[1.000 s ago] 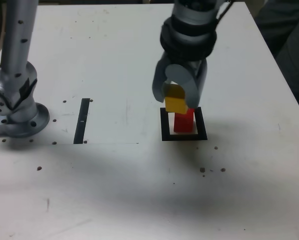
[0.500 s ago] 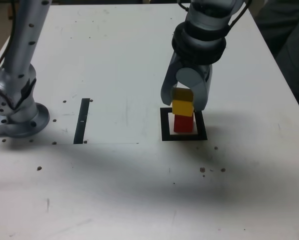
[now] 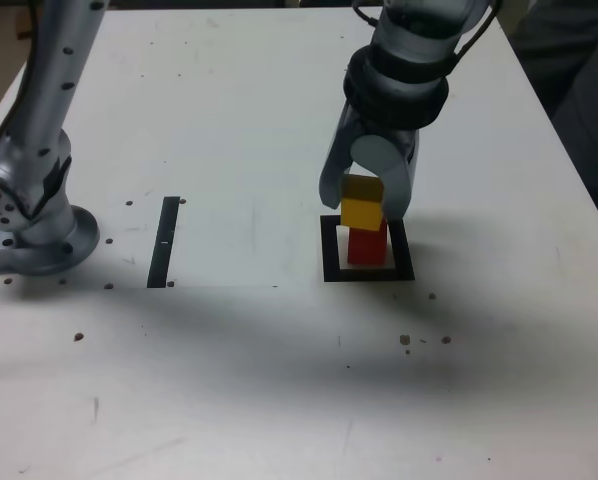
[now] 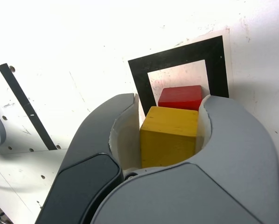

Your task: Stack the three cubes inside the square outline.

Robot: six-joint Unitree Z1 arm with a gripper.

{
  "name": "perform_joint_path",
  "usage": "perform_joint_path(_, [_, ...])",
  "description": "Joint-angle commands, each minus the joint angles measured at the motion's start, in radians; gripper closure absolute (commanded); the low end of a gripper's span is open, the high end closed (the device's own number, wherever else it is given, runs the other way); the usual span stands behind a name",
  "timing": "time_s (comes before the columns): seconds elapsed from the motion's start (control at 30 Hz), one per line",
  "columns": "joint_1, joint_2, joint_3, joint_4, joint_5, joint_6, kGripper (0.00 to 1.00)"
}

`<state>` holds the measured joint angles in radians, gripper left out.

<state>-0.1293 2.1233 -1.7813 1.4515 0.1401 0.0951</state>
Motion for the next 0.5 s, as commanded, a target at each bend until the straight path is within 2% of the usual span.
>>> perform_joint_path(0.0, [0.002,0.009,0.002,-0.004,-0.003,0.002,0.67])
perform_joint_path(0.2, [0.002,0.013,0.004,-0.009,-0.005,0.002,0.64])
perform_joint_path(0.27, [0.002,0.013,0.005,-0.013,-0.004,0.003,0.49])
perform_joint_path(0.4, [0.003,0.011,0.012,-0.024,-0.005,0.007,0.12])
perform_joint_path(0.47, [0.004,0.010,0.015,-0.027,-0.005,0.008,0.02])
